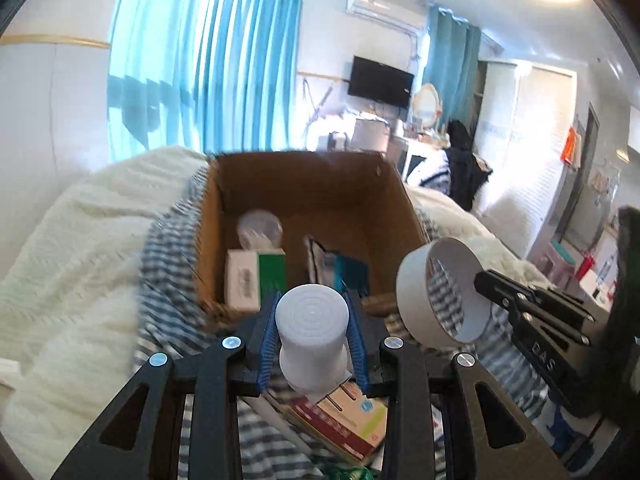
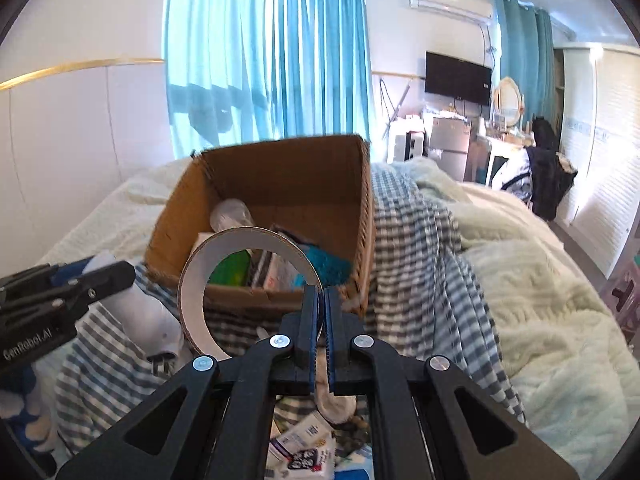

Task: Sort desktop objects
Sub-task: 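Carry the white container and tape roll up over the cardboard box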

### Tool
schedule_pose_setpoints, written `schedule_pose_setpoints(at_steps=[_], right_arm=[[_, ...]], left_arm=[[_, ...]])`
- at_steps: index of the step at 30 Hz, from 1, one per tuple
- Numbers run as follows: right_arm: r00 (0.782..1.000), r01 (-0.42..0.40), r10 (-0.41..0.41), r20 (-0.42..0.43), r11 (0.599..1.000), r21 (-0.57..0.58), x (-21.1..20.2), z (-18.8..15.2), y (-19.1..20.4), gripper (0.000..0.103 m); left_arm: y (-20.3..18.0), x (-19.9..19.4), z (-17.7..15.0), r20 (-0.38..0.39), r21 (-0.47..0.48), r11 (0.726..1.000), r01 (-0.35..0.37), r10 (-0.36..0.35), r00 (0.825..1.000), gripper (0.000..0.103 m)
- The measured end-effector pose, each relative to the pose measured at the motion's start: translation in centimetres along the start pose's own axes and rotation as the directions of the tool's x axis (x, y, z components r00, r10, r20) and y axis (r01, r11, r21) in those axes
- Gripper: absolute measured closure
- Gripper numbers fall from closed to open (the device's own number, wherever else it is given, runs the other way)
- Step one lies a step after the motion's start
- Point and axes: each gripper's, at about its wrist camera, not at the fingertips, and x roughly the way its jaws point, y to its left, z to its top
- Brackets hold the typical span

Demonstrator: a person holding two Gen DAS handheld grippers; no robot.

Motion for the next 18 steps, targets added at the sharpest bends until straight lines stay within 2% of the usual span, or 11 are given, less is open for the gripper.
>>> schedule_pose_setpoints(at_steps=[3,6,9,18], right_arm=[[0.998,-0.012,0.012,0.054,1.000,0.010,-0.3,1.7,0.7,0.100],[0.996,-0.035,0.033,0.080,0.999,0.023,-0.3,3.5,1.3,0.100],[0.993,-0.021,0.022,0.119,1.000,-0.008,-0.6,5.2,1.9,0.100],[0.989,-0.008,0.013,0.148,0.999,-0.035,1.2,8.5,1.7,0.100]], left_arm=[[0.9,-0.3,2.6,0.043,-0.035,0.999,0.000,0.001,0.999,0.071],[1.0,-0.4,4.5,0.081,-0.023,1.000,-0.011,0.013,0.997,0.071],[0.7,0.1,5.6,0.108,0.013,0.999,-0.029,0.028,0.994,0.071],[0.8,4.0,7.8,0.115,0.051,0.997,-0.059,0.053,0.992,0.071]])
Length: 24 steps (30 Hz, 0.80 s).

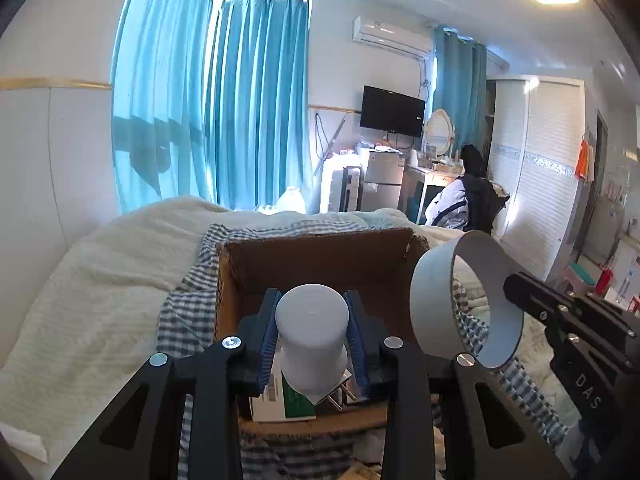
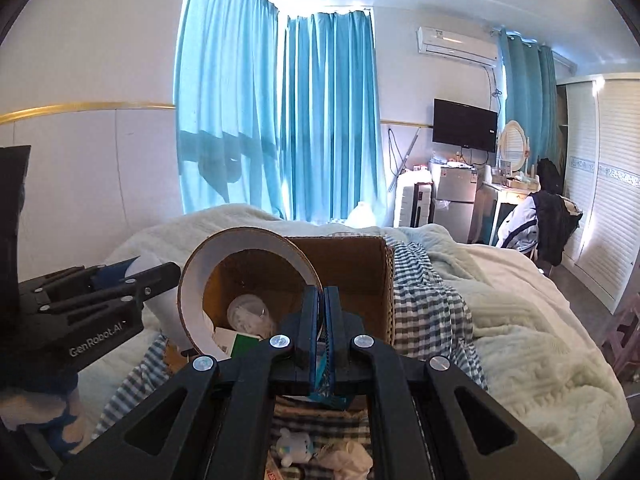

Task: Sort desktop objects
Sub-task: 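Carry the white container and tape roll up over the cardboard box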

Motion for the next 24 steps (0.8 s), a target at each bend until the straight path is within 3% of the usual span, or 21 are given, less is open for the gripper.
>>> schedule_pose_setpoints(at_steps=[10,18,24], right_arm=[[1.000,0.007,-0.007,0.001,1.000,0.003,4.2,0.6,-1.2,0.100],[0.998,0.026,-0.026,-0.065,1.000,-0.006,10.3,-1.0,-1.6,0.100],[0.995,0.045,-0.045,-0.092,0.999,-0.001,13.3,-1.7,-2.5,0.100]], left_arm=[[-0.4,5.0,1.3,0.002,0.044,0.999,-0.001,0.001,1.000,0.071],[0.4,11.1,1.1,-0.063,0.018,1.000,0.010,-0.009,0.998,0.071],[0.6,13.3,0.6,-0.070,0.035,0.999,0.014,-0.011,0.997,0.071]])
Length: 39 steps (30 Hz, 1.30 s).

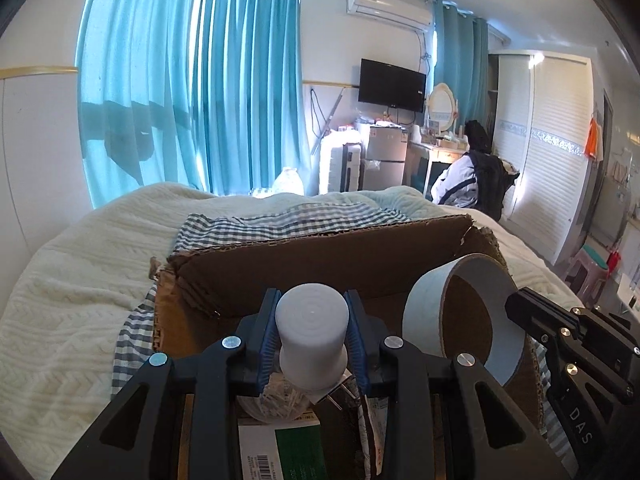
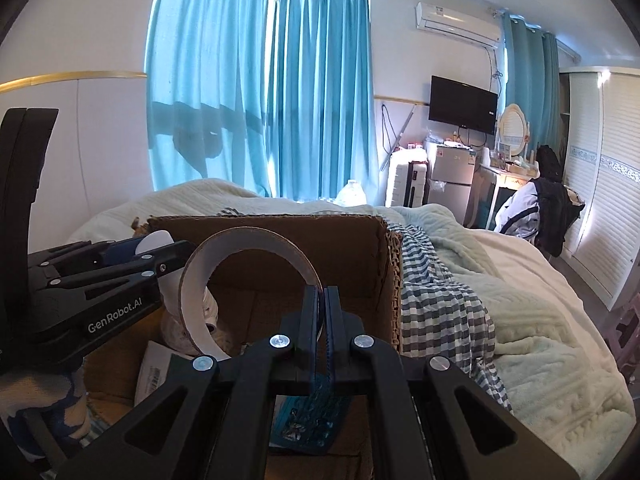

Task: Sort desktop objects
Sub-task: 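Carry the white container and tape roll up over the cardboard box, then open both grippers to drop the container and tape roll into the box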

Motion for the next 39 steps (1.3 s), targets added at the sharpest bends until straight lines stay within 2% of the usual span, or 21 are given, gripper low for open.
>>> schedule_pose_setpoints(at_steps=[5,7,9,11,20,26,28,32,33,34,37,39], right_arm=[[0.999,0.018,-0.019,-0.029,1.000,-0.024,1.6,-0.7,-0.3,0.099],[0.999,0.027,-0.027,-0.026,1.000,-0.002,1.7,-0.8,-0.8,0.097],[0.999,0.028,-0.028,-0.020,0.999,0.015,1.3,-0.8,-1.4,0.096],[0.999,0.041,-0.041,-0.008,0.999,0.018,0.7,-0.6,-1.8,0.096],[0.999,0.041,-0.042,0.033,0.999,0.022,-3.8,0.4,-1.8,0.095],[0.996,0.043,-0.045,0.075,0.999,0.030,-7.8,1.5,-2.0,0.094],[0.994,0.042,-0.045,0.095,0.998,0.036,-9.3,1.8,-2.0,0.081],[0.992,0.037,-0.041,0.121,0.999,0.037,-11.8,2.0,-2.0,0.075],[0.991,0.038,-0.042,0.124,0.999,0.034,-12.4,2.0,-1.9,0.070],[0.991,0.036,-0.039,0.127,0.999,0.032,-13.0,1.9,-2.0,0.060],[0.989,0.027,-0.034,0.145,0.999,0.047,-14.8,1.4,-2.2,0.038],[0.989,0.030,-0.038,0.143,0.998,0.057,-15.7,0.9,-2.4,0.036]], left_arm=[[0.2,0.4,0.5,-0.014,-0.020,1.000,0.020,-0.021,1.000,0.071],[0.2,0.0,0.5,-0.010,-0.033,0.999,0.021,-0.022,1.000,0.064],[0.1,-0.3,0.5,-0.002,-0.044,0.999,0.020,-0.020,1.000,0.049],[0.0,-0.8,0.6,0.005,-0.056,0.998,0.025,-0.025,1.000,0.049],[-0.3,-4.4,1.3,0.018,-0.083,0.997,0.011,-0.010,1.000,0.046],[-1.4,-8.5,2.1,0.069,-0.071,0.997,0.001,0.004,0.998,0.032],[-1.7,-9.9,2.2,0.085,-0.067,0.998,-0.001,0.007,0.996,0.025],[-2.0,-12.1,2.3,0.102,-0.063,0.998,-0.020,0.027,0.994,0.020],[-2.0,-12.7,2.3,0.105,-0.070,0.997,-0.025,0.033,0.994,0.017],[-1.9,-13.2,2.3,0.107,-0.078,0.997,-0.028,0.037,0.994,0.013],[-1.7,-15.0,1.6,0.122,-0.105,0.994,-0.038,0.051,0.991,0.002],[-1.7,-15.7,1.0,0.111,-0.115,0.992,-0.046,0.059,0.992,0.002]])
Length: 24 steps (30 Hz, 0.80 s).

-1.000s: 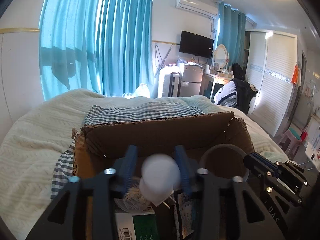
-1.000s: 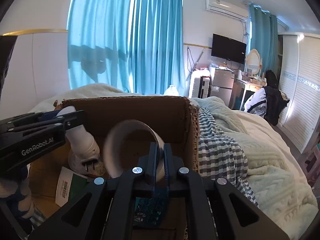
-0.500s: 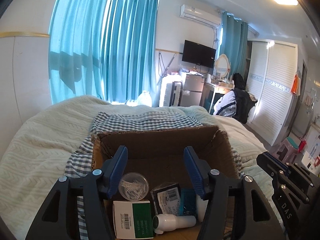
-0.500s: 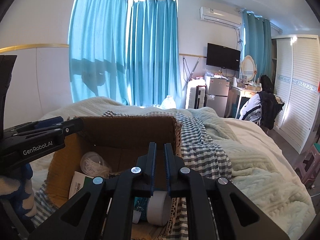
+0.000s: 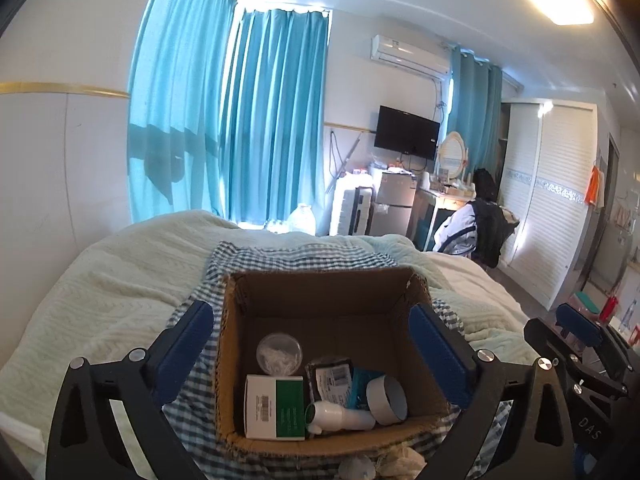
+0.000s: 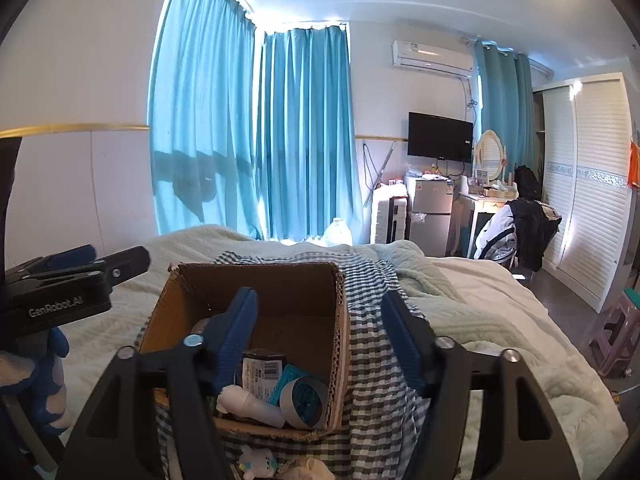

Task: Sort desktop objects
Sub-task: 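Open both grippers to drop the container and tape roll into the box, then move both grippers back toward the remaining items beside the box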

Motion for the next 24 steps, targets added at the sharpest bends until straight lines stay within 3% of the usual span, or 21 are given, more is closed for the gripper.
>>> schedule_pose_setpoints(at_steps=[14,18,24], right_arm=[[0.998,0.037,-0.037,-0.044,0.999,-0.006,-3.5,-3.6,-2.3,0.023],[0.997,0.037,-0.038,-0.067,0.999,-0.019,-3.8,-4.8,-2.8,0.023],[0.992,0.027,-0.028,-0.127,1.000,-0.011,-2.9,-7.8,-3.5,0.023]], left_arm=[[-1.4,-2.3,-3.8,-0.077,0.038,0.997,-0.067,0.070,0.995,0.001],[-1.8,-2.3,-6.3,-0.110,0.045,0.996,-0.071,0.076,0.991,0.001],[-1.2,-2.9,-12.0,-0.162,-0.024,0.994,-0.111,0.106,0.981,0.001]])
